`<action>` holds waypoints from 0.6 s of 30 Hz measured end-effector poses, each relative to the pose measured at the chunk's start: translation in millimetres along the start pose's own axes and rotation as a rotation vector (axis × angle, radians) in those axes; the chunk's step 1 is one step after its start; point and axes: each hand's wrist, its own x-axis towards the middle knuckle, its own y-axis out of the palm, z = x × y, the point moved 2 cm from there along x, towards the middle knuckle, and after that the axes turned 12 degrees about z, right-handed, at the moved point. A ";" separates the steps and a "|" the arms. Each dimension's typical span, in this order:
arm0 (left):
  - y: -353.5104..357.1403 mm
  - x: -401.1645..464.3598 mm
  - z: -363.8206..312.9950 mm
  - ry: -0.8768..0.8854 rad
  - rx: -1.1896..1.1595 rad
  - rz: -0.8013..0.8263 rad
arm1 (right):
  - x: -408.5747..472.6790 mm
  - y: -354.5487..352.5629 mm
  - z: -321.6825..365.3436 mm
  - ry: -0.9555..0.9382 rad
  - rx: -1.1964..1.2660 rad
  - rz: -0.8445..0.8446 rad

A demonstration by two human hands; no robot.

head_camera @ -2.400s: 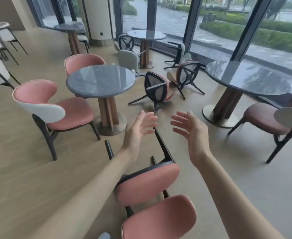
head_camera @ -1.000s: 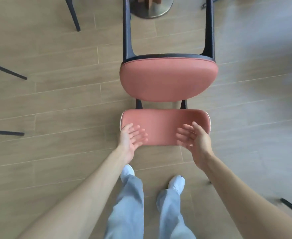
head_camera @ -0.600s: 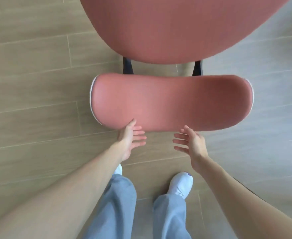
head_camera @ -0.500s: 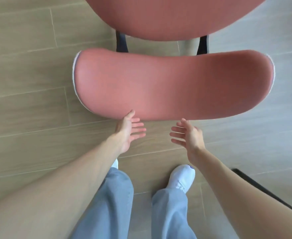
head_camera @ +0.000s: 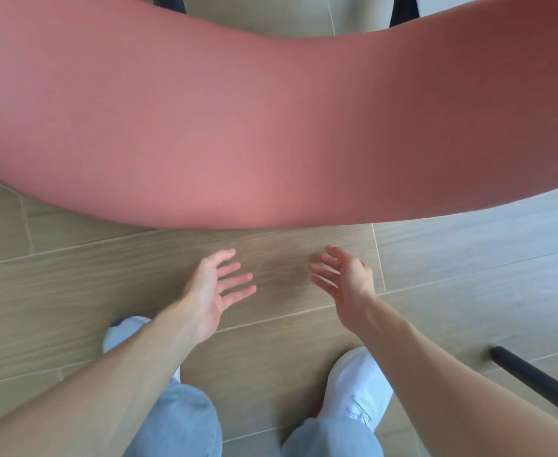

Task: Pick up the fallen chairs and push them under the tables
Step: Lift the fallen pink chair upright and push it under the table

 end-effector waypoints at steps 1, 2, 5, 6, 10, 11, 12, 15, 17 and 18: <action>0.3 5.0 -3.4 0.027 -0.026 0.006 | 6.7 0.1 4.9 -0.010 0.044 0.001; 1.4 9.4 -7.3 0.055 -0.056 0.007 | 12.9 1.2 11.3 -0.022 0.085 0.009; 8.5 21.5 -15.2 0.111 -0.142 0.040 | 26.0 10.3 29.2 -0.038 0.191 0.056; 11.2 24.2 -15.6 0.115 -0.167 0.054 | 28.6 14.8 31.5 -0.034 0.216 0.075; 23.5 31.2 -7.5 0.111 -0.278 0.105 | 35.9 20.6 32.8 -0.028 0.275 0.127; 25.8 32.5 -7.7 0.114 -0.316 0.115 | 37.7 20.2 33.9 -0.026 0.297 0.140; 28.3 33.1 -9.4 0.115 -0.361 0.118 | 38.5 19.6 35.5 -0.030 0.336 0.153; 35.8 32.8 -20.8 0.134 -0.485 0.126 | 38.4 16.1 40.6 -0.041 0.413 0.206; 37.7 29.6 -26.5 0.144 -0.493 0.093 | 34.2 13.7 41.0 -0.041 0.387 0.236; 37.0 26.3 -27.9 0.148 -0.483 0.074 | 30.5 13.2 40.2 -0.039 0.367 0.245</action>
